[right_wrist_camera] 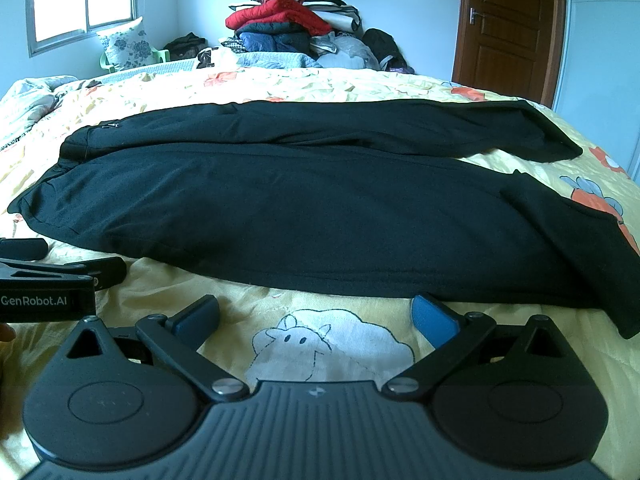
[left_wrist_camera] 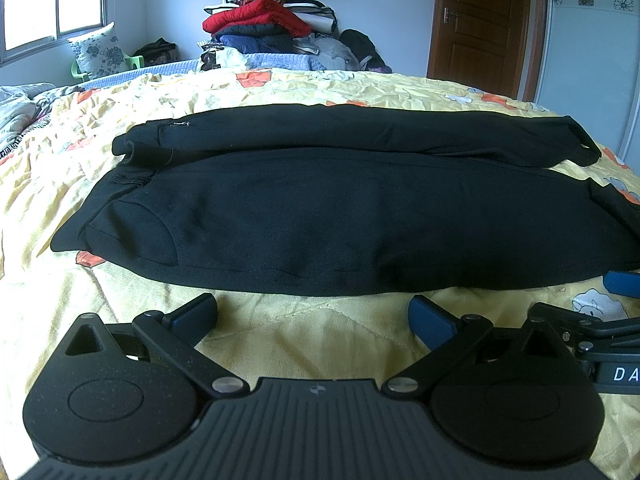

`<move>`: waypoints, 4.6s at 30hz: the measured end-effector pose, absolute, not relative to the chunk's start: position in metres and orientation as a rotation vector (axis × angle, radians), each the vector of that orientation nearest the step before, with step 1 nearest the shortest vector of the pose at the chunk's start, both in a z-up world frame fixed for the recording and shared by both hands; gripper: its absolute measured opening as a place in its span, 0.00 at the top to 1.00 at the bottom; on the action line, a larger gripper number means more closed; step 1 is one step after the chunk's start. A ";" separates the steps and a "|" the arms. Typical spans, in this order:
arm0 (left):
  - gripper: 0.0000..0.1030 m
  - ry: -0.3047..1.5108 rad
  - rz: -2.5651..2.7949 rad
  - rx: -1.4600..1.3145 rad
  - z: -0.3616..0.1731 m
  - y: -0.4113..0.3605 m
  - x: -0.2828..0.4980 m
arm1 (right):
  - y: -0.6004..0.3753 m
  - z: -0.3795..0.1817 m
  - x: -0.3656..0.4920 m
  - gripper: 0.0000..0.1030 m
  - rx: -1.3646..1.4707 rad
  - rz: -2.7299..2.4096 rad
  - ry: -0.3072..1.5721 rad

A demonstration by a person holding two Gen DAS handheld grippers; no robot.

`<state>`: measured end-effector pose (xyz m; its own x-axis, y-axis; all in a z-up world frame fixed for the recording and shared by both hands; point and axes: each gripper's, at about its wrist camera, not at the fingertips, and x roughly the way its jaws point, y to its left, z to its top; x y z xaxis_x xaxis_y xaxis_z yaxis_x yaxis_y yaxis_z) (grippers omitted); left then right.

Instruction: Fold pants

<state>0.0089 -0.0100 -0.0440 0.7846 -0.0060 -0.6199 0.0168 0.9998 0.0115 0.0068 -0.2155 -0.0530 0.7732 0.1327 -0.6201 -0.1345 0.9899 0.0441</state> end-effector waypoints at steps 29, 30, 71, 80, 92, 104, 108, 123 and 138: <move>0.00 0.565 0.135 0.021 -0.003 0.039 0.020 | -0.183 0.023 0.134 0.00 -0.291 0.561 0.444; 0.01 0.569 0.136 0.018 -0.003 0.040 0.021 | -0.177 0.020 0.147 0.00 -0.302 0.600 0.456; 0.01 0.699 0.073 -0.566 0.033 0.145 0.169 | -0.056 -0.016 0.292 0.92 -0.677 1.101 0.479; 0.01 0.768 0.027 -0.862 0.033 0.175 0.213 | -0.068 -0.030 0.180 0.94 -1.000 1.054 0.165; 0.36 0.809 -0.014 -1.108 0.015 0.184 0.207 | -0.073 -0.050 0.131 0.94 -1.164 0.980 -0.018; 0.95 0.575 0.023 -0.918 0.042 0.160 0.127 | -0.074 -0.043 0.126 0.90 -1.055 0.901 0.013; 0.95 0.544 0.009 -0.929 0.048 0.163 0.113 | -0.074 -0.045 0.134 0.52 -1.028 0.771 0.019; 0.96 0.501 0.024 -0.824 0.044 0.166 0.080 | -0.128 -0.022 0.143 0.93 -0.914 0.487 0.162; 0.95 0.677 0.102 -0.613 -0.009 0.172 0.060 | -0.130 -0.044 0.048 0.94 -0.896 0.743 0.320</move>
<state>0.0602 0.1721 -0.0093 0.7817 -0.1045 -0.6149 -0.2819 0.8202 -0.4978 0.0483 -0.1302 -0.0438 0.7108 0.4487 -0.5417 -0.7018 0.4010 -0.5887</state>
